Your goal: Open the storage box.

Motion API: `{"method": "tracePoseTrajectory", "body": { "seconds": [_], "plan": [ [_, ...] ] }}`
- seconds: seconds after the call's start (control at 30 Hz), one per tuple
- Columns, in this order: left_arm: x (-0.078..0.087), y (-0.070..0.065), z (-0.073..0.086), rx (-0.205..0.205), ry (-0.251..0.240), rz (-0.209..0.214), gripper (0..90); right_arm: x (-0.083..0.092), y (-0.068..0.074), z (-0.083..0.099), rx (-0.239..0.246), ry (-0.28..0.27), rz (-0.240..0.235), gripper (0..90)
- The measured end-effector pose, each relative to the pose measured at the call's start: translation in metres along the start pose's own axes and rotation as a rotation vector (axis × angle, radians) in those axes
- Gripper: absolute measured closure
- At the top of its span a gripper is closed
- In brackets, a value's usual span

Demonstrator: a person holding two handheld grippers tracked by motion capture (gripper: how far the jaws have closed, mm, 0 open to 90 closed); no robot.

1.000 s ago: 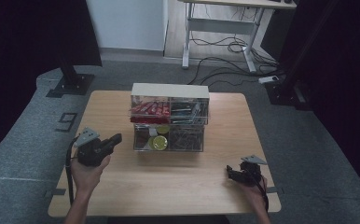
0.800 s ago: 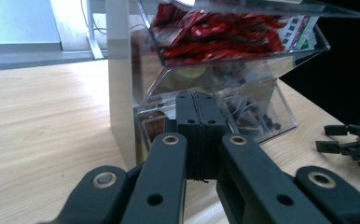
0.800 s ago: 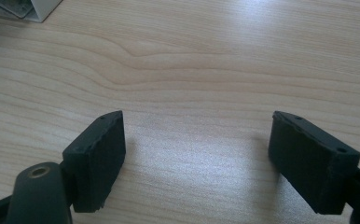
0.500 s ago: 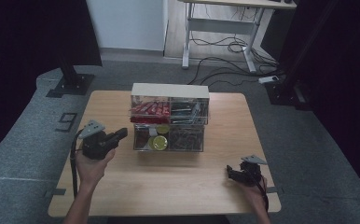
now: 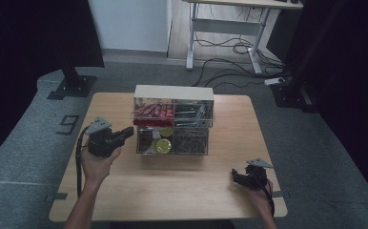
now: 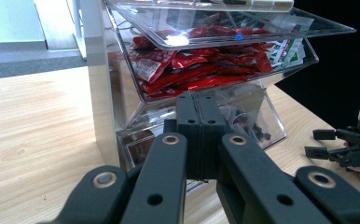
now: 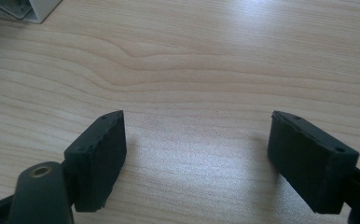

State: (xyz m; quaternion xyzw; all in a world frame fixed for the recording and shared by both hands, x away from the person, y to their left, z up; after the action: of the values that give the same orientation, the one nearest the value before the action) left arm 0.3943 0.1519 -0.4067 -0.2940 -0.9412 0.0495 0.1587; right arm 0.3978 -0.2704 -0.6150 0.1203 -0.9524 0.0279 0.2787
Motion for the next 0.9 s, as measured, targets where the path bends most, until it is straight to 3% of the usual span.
{"method": "tracePoseTrajectory", "body": {
  "seconds": [0.9],
  "plan": [
    [-0.029, -0.011, -0.018, -0.028, 0.064, 0.035, 90.0, 0.0, 0.0, 0.0, 0.001, 0.002, -0.002, 19.9]
  ]
}}
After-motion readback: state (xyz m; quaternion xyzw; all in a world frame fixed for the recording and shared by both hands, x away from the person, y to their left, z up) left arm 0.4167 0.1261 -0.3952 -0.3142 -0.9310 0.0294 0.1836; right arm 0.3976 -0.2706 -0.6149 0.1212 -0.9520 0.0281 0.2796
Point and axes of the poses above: each handheld gripper's, and its own axes: x roughly backward along the jaws, z roughly out of its underside, y roughly to its left, the point moved 9 cm from there along -x, roughly forward along the jaws, and after that the axes turned 9 degrees about -y, right-handed, at the moved point
